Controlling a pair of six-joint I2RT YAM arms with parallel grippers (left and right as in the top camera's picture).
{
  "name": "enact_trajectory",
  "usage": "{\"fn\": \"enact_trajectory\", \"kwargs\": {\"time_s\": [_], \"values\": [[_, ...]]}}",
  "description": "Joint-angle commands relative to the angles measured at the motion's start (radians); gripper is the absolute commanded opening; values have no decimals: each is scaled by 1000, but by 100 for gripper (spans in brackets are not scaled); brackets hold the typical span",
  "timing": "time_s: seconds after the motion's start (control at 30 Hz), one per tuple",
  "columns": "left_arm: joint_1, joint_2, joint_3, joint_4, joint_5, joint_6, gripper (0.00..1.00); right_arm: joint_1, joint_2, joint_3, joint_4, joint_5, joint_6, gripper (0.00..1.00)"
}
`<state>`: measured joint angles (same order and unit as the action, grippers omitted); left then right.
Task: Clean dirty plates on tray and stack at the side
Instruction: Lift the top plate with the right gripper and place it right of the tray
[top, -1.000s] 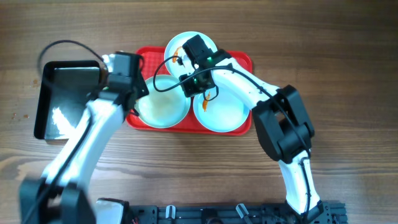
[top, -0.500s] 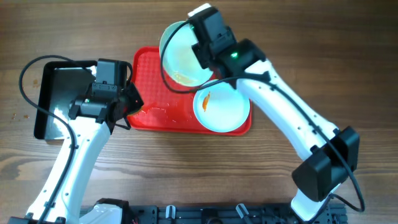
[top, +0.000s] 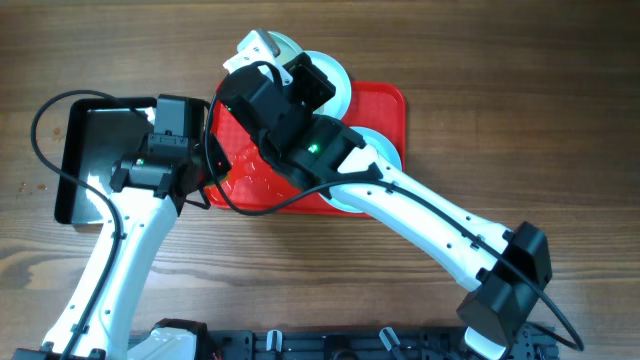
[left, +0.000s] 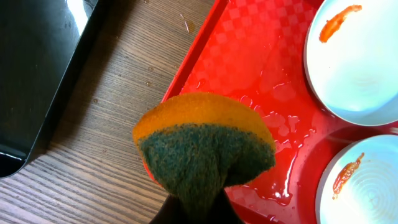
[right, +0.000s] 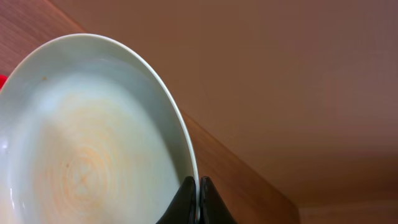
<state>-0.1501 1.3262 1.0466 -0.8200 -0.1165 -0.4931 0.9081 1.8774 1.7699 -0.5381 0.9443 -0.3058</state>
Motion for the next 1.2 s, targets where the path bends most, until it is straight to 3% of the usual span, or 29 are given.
{"fn": "enact_trajectory", "kwargs": {"time_s": [0.0, 0.07, 0.13, 0.2, 0.33, 0.4, 0.57, 0.77, 1.0, 1.17], "values": [[2, 4, 1, 2, 8, -17, 4, 2, -3, 16, -7, 27, -10, 4], [2, 4, 1, 3, 8, -17, 4, 0, -2, 10, -18, 31, 89, 4], [2, 4, 1, 4, 8, -17, 4, -2, -1, 9, -108, -160, 126, 4], [2, 4, 1, 3, 8, -17, 4, -4, -5, 10, -162, -134, 341, 4], [2, 4, 1, 3, 8, -17, 4, -19, -18, 10, -219, -344, 492, 4], [2, 4, 1, 3, 8, -17, 4, -56, -27, 14, -288, -369, 657, 4], [2, 4, 1, 3, 8, -17, 4, -202, -137, 14, -324, -718, 741, 4], [2, 4, 1, 3, 8, -17, 4, -336, -235, 14, -455, -733, 821, 4], [2, 6, 1, -1, 8, -16, 4, -502, -249, 14, -512, -794, 780, 4], [2, 64, 1, -1, 8, -9, 4, -721, -249, 9, -513, -796, 777, 4]]}}
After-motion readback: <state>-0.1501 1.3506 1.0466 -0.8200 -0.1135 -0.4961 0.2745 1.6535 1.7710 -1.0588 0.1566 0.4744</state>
